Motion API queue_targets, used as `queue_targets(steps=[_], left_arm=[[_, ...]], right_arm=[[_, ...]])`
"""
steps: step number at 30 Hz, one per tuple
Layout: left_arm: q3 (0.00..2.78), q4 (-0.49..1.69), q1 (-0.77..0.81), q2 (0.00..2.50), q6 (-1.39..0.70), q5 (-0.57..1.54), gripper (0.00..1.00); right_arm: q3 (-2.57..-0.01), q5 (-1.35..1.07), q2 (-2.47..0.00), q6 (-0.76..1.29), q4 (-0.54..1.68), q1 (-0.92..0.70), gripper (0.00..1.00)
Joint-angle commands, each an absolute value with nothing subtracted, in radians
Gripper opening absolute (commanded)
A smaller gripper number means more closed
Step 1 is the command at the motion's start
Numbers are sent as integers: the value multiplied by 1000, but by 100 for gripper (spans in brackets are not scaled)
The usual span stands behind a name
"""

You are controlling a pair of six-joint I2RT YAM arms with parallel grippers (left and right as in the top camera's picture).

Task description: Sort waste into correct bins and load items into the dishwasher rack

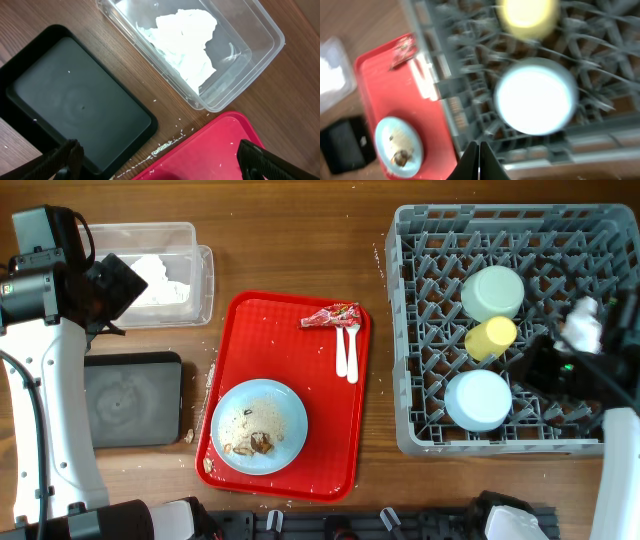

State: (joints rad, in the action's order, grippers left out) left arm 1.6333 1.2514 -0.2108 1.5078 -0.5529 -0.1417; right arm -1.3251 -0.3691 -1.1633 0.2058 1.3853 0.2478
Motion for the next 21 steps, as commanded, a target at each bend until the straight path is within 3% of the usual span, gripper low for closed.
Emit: queue_targets(steps=[1,5,10,14,15,17,21], left_arm=[[1633,1250,-214,1505,-562,-150,100],[1633,1250,-214,1505,-562,-150,100],[1633,1250,-214,1505,-562,-150,100],[1633,1250,-214,1505,-562,-150,100],[1633,1250,-214,1505,-562,-150,100],[1633,1250,-214,1505,-562,-150,100],[1633,1250,-214,1505,-562,-150,100]], right_arm=[[-1348,-417,-1165,341,1303,60,6],[-1390,-374,-1282,437,1209,-211,12],[-1658,-193,-1602,453,1340,-445,19],[-1941,-105,-1848,502,1390,-535,27],[-1992,-101,-1896,530,1358,-542,38],[-2005,-100,-1930,576,1290,-542,49],[-2004,-100,-1988,695,1175,-541,57]])
